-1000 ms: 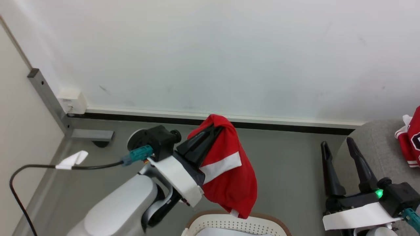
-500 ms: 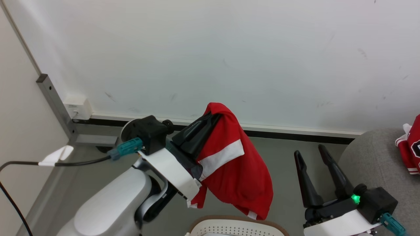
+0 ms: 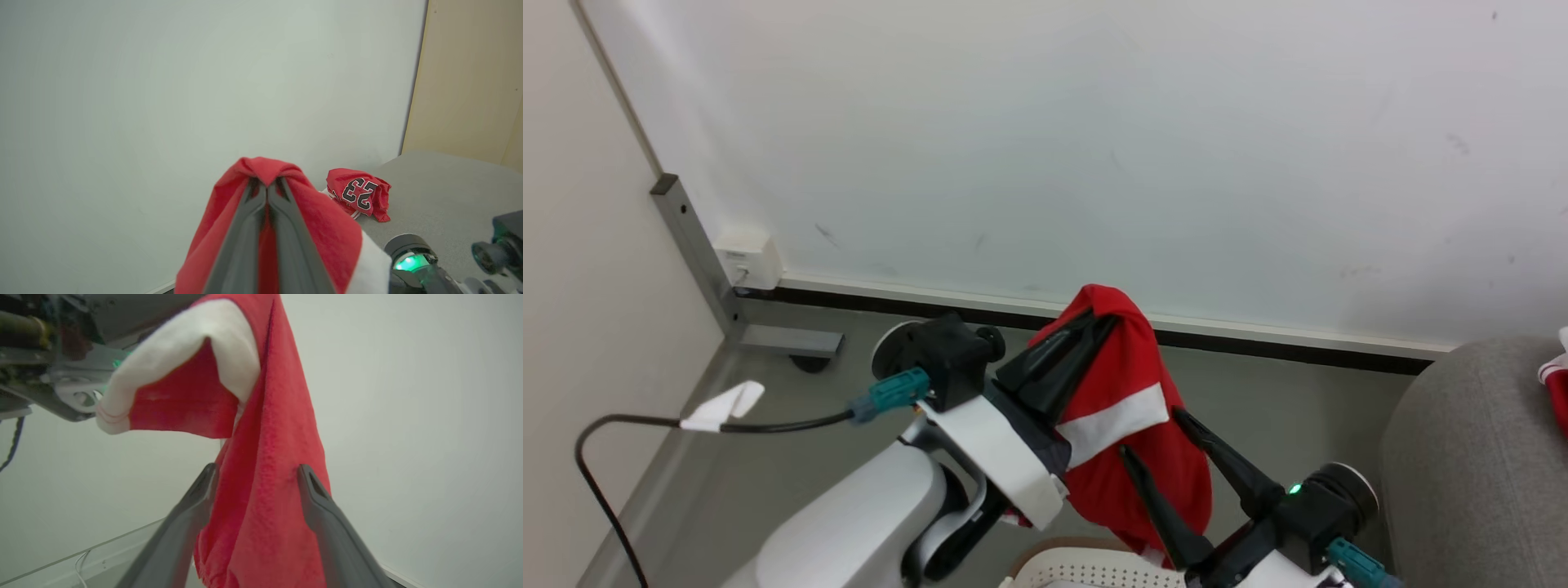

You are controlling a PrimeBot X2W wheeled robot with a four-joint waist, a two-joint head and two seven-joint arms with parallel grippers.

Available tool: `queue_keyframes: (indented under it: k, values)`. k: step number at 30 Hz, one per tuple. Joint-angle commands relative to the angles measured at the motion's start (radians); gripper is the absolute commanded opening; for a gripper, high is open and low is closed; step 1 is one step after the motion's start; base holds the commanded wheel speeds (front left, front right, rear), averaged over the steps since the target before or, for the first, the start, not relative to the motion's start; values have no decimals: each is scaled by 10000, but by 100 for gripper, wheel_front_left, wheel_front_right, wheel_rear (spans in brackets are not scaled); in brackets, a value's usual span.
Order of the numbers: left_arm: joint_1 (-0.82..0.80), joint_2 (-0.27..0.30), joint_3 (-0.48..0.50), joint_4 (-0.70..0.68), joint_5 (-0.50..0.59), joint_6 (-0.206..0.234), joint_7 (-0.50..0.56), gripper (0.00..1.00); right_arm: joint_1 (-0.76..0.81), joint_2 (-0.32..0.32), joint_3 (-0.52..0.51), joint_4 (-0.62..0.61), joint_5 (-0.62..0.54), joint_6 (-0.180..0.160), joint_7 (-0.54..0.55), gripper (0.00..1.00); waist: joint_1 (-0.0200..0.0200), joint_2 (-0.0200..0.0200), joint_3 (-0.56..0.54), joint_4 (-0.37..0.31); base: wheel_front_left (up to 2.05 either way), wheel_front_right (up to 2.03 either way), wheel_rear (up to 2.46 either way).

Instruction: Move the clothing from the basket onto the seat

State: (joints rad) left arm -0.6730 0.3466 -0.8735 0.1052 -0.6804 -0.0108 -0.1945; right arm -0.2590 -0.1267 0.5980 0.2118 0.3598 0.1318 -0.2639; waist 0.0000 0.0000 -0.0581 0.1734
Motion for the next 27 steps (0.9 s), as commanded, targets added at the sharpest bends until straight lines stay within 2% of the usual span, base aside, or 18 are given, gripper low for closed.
queue_keyframes:
  k: [1, 10, 14, 15, 16, 17, 27]
  values:
    - [162, -130, -45, -70, -101, -77, -16, 0, -260, 148, -91, 453, -304, -22, 23, 100, 0, 0, -44, 193, 0, 0, 0]
    - [424, -497, -513, -168, -106, -227, -22, 0, -839, 663, -535, 2685, -1071, -22, 260, 100, 0, 0, -185, 987, 0, 0, 0]
    - [502, -599, -715, -416, -93, -218, 81, 0, -751, 753, -685, 3499, -828, -22, 244, 100, 0, 0, -348, 1331, 0, 0, 0]
    - [537, -624, -770, -489, -96, -202, 135, 0, -732, 755, -665, 3663, -782, -22, 230, 49, 0, 0, -409, 1397, 0, 0, 0]
    - [561, -631, -808, -574, -101, -183, 164, 0, -742, 756, -660, 3799, -714, -24, 211, 30, 0, 0, -454, 1459, 0, 0, 0]
    - [575, -619, -827, -668, -108, -151, 197, 0, -784, 760, -619, 3867, -568, -22, 174, 0, 0, 0, -478, 1519, 0, 0, 0]
    - [922, -196, -734, -650, -187, 94, 150, 0, -839, 754, -577, 3413, 684, -22, -23, 0, 0, 0, -484, 1640, 0, 0, 0]
